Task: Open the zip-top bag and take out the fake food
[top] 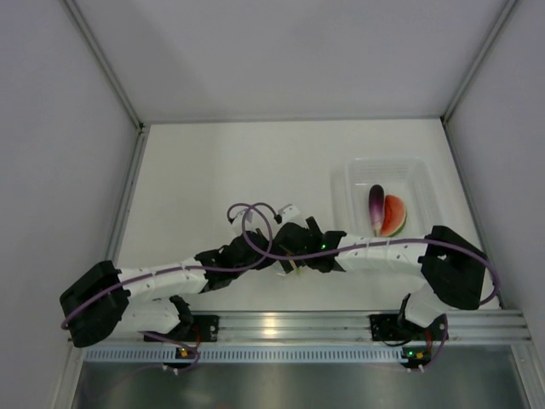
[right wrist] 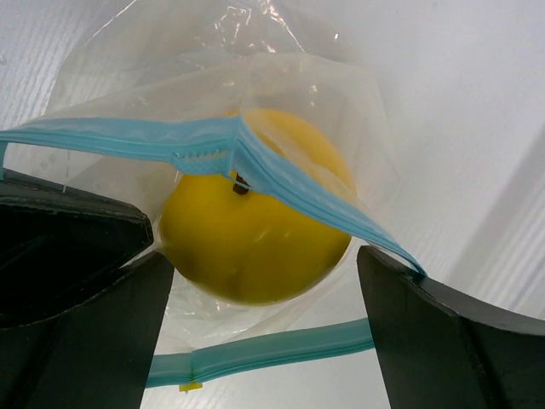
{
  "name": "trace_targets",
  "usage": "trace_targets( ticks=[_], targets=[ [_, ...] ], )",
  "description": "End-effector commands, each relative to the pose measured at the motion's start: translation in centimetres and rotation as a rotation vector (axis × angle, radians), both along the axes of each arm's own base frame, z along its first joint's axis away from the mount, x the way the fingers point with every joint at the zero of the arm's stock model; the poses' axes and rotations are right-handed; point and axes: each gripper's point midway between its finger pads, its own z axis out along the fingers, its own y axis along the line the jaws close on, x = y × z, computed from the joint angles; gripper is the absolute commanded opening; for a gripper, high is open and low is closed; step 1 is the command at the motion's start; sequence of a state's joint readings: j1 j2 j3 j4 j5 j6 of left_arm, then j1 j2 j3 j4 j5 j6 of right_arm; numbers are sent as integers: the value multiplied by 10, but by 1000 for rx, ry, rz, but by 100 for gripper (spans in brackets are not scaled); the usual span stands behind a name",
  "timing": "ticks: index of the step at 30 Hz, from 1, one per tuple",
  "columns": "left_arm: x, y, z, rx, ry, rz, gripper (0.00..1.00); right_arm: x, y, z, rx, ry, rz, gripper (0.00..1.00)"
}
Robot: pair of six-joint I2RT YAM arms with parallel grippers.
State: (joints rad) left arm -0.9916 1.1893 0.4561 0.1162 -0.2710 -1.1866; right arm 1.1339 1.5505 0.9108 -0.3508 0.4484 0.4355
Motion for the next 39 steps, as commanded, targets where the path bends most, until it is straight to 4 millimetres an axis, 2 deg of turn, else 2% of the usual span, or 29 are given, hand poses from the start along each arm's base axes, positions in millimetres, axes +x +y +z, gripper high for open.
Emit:
trace_targets(
  ticks=[1,10,13,14,17,20,24,27,28,33,37,38,39],
  targets=[
    [-3,-32,35,-130,-29,-85,0,26,67,48,264,-111,59,90],
    [-2,-32,37,-139,-30,-77,0,38,86,62,350,-141,98,88],
    [-3,-33,39,-142,-32,-83,0,46,89,55,338,-131,98,89],
    [-3,-33,39,-142,-32,-83,0,48,89,46,319,-121,91,89],
    [-4,-34,38,-141,-30,-91,0,56,87,36,314,-122,72,90],
    [-5,-33,36,-138,-23,-94,0,66,83,34,315,-129,50,89],
    [-5,-33,34,-136,-19,-93,0,76,81,41,329,-151,38,82],
    [-5,-31,33,-135,-21,-87,0,82,81,49,330,-164,40,70],
    [-5,-31,34,-138,-23,-85,0,82,82,51,331,-168,44,65],
    [0,-22,32,-135,-28,-35,0,68,79,64,363,-152,82,61],
    [6,-12,34,-145,-33,32,0,46,71,65,354,-124,131,58],
    [8,-10,35,-140,-36,47,0,41,69,73,371,-130,146,58],
    [9,-6,33,-129,-34,63,0,35,68,73,371,-125,159,58]
  ],
)
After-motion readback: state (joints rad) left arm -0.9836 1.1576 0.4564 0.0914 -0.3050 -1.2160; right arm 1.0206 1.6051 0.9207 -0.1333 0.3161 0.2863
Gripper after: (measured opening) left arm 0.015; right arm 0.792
